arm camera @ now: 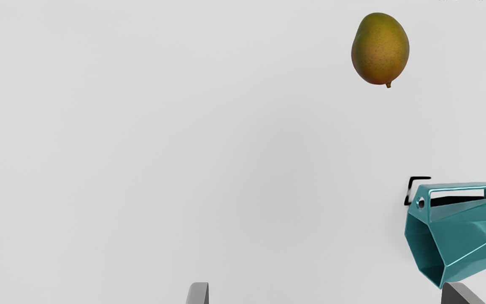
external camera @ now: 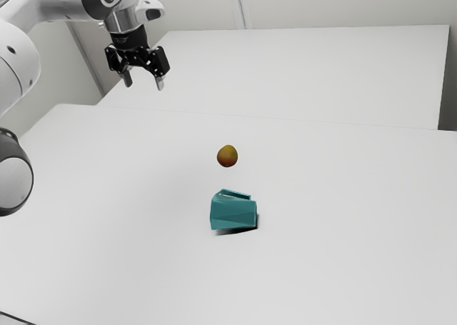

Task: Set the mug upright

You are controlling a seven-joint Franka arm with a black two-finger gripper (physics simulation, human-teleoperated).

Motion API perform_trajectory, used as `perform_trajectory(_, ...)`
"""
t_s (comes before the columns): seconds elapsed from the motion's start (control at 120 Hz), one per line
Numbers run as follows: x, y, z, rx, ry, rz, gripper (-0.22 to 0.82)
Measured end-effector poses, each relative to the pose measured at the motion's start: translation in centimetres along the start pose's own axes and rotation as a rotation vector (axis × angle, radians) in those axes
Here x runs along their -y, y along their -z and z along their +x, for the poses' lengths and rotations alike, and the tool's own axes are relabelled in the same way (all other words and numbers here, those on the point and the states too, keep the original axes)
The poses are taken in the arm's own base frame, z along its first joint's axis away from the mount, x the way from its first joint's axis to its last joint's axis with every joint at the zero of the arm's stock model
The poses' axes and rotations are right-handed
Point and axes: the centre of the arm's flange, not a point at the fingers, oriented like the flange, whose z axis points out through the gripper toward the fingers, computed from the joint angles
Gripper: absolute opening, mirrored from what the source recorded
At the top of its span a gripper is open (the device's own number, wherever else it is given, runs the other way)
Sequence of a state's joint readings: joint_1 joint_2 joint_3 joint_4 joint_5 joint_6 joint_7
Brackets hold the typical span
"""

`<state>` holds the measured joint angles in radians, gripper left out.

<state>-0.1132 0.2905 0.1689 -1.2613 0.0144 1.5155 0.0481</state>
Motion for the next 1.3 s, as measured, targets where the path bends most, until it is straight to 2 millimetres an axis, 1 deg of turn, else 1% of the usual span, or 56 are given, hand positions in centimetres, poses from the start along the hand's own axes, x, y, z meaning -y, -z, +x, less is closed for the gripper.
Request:
perform_trajectory(0.1, 0.1, 0.0, 0.0, -0.002, 0.002, 0.001, 0.6)
perform_trajectory(0.158, 0.7, -0.1, 0.0, 0.0, 0.011, 0.004, 0.6)
perform_trajectory(0.233, 1.0, -1.2, -0.3, 0.028, 0.013, 0.018, 0.6)
perform_trajectory(0.258, 0.5, -1.9, -0.5, 0.043, 0.005, 0.022, 0.6)
perform_trajectory(0.292, -0.6, -2.9, -0.9, 0.063, -0.015, 0.025, 0.6)
perform_trajectory(0.342, -1.5, -4.1, -2.1, 0.086, -0.029, 0.008, 0.6)
perform_trajectory(0.4, -1.4, -5.7, -4.0, 0.113, -0.024, -0.03, 0.6)
perform_trajectory(0.483, -1.2, -9.5, -6.3, 0.162, -0.003, -0.11, 0.6)
perform_trajectory(0.583, -1.7, -12.9, -8.8, 0.178, 0.019, -0.188, 0.6)
perform_trajectory(0.667, -2.2, -14.9, -10.5, 0.173, 0.047, -0.261, 0.6)
perform_trajectory(0.783, -2.9, -17.0, -12.6, 0.155, 0.092, -0.356, 0.6)
perform_trajectory(0.917, -4.1, -19.4, -14.2, 0.128, 0.122, -0.429, 0.6)
perform_trajectory(0.992, -4.4, -20.9, -14.7, 0.108, 0.145, -0.468, 0.6)
perform_trajectory(1.067, -4.9, -22.0, -14.6, 0.075, 0.158, -0.497, 0.6)
perform_trajectory(1.3, -6.1, -25.0, -13.1, -0.011, 0.183, -0.558, 0.6)
